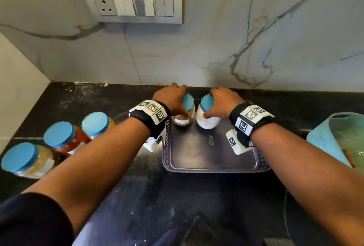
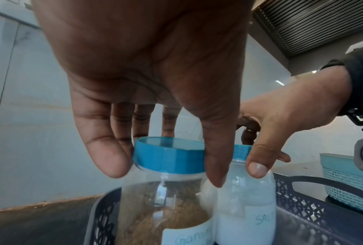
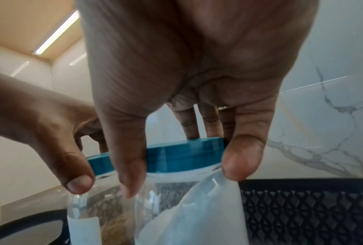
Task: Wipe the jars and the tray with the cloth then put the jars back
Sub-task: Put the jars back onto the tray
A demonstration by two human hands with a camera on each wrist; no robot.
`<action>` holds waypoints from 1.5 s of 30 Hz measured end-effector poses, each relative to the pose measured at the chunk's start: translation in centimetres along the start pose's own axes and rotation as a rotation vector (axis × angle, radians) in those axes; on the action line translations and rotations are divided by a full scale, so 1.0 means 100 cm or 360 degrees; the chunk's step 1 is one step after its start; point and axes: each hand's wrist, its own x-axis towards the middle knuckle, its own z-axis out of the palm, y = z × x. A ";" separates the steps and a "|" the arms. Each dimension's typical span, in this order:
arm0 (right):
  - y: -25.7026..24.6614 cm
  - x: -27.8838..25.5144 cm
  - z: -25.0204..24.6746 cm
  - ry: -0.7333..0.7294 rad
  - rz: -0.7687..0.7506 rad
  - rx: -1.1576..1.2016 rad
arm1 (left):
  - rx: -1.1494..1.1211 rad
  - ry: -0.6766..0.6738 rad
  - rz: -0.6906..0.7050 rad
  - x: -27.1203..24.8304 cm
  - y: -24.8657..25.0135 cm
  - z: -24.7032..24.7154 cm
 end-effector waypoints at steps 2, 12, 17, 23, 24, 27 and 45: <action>-0.004 0.003 0.002 -0.0016 -0.0007 -0.0019 | 0.0014 -0.0003 -0.0009 0.003 0.000 0.004; -0.005 -0.004 0.007 -0.0064 -0.0039 -0.0092 | 0.0047 0.0000 -0.0031 -0.001 0.003 0.021; -0.004 -0.006 0.009 -0.0111 -0.0096 -0.0193 | 0.0084 -0.0029 -0.0033 -0.005 0.004 0.020; -0.019 -0.015 -0.010 -0.0135 -0.0191 -0.0404 | -0.0114 -0.0030 -0.0013 -0.029 -0.005 0.015; -0.027 -0.018 -0.015 -0.0075 -0.0213 -0.0410 | -0.0161 0.0032 -0.0020 -0.038 -0.009 0.013; -0.054 -0.029 -0.025 0.0152 -0.0322 -0.0277 | -0.0295 0.0262 -0.0110 -0.069 -0.028 0.008; -0.276 -0.009 0.072 -0.0221 -0.0861 -0.0109 | 0.0058 -0.0105 -0.1157 -0.192 -0.251 0.009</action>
